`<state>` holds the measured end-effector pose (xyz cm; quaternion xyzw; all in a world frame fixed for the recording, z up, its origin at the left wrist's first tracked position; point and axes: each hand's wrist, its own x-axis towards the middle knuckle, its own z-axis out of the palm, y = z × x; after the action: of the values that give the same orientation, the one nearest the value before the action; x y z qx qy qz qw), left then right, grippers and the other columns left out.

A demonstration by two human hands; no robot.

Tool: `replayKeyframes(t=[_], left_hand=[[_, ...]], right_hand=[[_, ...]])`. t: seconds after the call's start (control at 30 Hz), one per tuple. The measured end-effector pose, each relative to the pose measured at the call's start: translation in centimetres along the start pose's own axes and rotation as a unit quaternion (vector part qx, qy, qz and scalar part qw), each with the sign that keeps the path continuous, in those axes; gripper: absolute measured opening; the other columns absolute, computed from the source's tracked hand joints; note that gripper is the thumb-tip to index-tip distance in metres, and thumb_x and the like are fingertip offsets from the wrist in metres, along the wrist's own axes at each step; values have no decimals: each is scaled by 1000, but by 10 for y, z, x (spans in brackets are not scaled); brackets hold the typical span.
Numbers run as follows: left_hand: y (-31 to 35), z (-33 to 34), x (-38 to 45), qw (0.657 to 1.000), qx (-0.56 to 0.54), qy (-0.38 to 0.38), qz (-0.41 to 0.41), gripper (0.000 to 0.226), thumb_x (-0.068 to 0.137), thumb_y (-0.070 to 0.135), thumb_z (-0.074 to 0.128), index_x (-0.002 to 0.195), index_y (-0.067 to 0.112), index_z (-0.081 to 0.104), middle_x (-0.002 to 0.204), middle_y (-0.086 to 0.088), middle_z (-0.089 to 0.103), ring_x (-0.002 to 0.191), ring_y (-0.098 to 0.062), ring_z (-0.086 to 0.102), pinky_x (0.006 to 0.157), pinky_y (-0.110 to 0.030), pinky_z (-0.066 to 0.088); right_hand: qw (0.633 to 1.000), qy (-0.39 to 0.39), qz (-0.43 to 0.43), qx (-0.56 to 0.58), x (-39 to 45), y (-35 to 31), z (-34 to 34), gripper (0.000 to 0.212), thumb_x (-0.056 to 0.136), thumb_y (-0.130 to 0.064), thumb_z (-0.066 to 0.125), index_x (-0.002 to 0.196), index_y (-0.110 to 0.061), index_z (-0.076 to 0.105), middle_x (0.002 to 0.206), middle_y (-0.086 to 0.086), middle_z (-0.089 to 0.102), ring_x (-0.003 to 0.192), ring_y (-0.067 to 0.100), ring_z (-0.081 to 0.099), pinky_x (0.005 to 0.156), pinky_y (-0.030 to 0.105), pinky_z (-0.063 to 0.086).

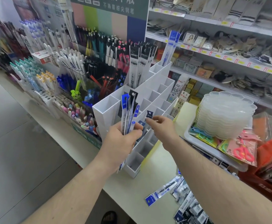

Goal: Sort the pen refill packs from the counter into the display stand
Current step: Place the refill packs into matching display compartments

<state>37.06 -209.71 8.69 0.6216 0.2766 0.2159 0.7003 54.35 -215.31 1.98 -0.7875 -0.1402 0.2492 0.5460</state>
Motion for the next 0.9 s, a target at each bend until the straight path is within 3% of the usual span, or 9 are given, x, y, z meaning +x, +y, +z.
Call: replayKeyframes(t=[0.13,0.27,0.5,0.53,0.6,0.67,0.8,0.9], left_hand=[[5,3,5,1000,-5,-10,-1,15,94,3,57,85,12,65,50,5,44,45,-9,37,44,-21,34],[6,1,12,1000,-5,2,8,16,95,3,56,85,12,65,50,4,44,46,-9,37,43,-21,35],[4,5,14,1000,-16,-17,-9,10,92,4,60,88,12,65,53,1,44,47,-11,36,44,-22,35],[5,6,14,998,-41,-34,-19,8,87,4,62,90,11,65,54,0,44,46,-12,36,44,-22,35],[8,8,14,985,-123,-102,-60,27,72,7,54,98,7,61,58,-1,44,44,-12,35,44,-21,36],[10,11,14,956,-208,-175,-113,43,64,7,46,105,5,57,65,-4,46,46,-12,38,46,-22,38],[13,22,18,911,-277,-254,-168,42,66,5,43,105,4,61,71,-8,53,50,-16,45,52,-25,43],[10,41,21,921,-230,-271,-158,29,80,-1,46,100,2,67,76,-11,65,55,-19,57,55,-28,51]], right_hand=[[998,11,1,-69,6,-2,4,37,90,-33,68,78,1,65,60,3,51,57,18,44,59,33,40],[997,1,8,-72,6,-1,3,29,90,-31,70,76,-5,71,62,4,61,56,17,53,62,33,49],[993,-9,-26,-118,7,-2,-2,30,87,-34,74,66,-14,65,58,-2,51,56,16,47,58,32,44],[994,-19,-25,-108,3,-4,-4,26,85,-38,77,73,-17,68,62,-3,55,56,13,48,55,29,43],[997,-25,-9,-72,-9,-8,-14,26,84,-43,78,95,-21,69,77,1,64,58,10,53,53,23,44],[1000,2,5,-20,-24,-9,-33,24,89,-34,73,104,-15,71,81,7,66,60,11,56,54,24,46],[995,60,-19,79,-66,-18,-73,5,91,-11,68,89,-13,73,63,2,59,50,12,49,51,23,41],[993,38,-31,107,-92,-28,-83,7,89,-13,68,85,-15,73,58,-2,58,49,10,48,50,22,39]])
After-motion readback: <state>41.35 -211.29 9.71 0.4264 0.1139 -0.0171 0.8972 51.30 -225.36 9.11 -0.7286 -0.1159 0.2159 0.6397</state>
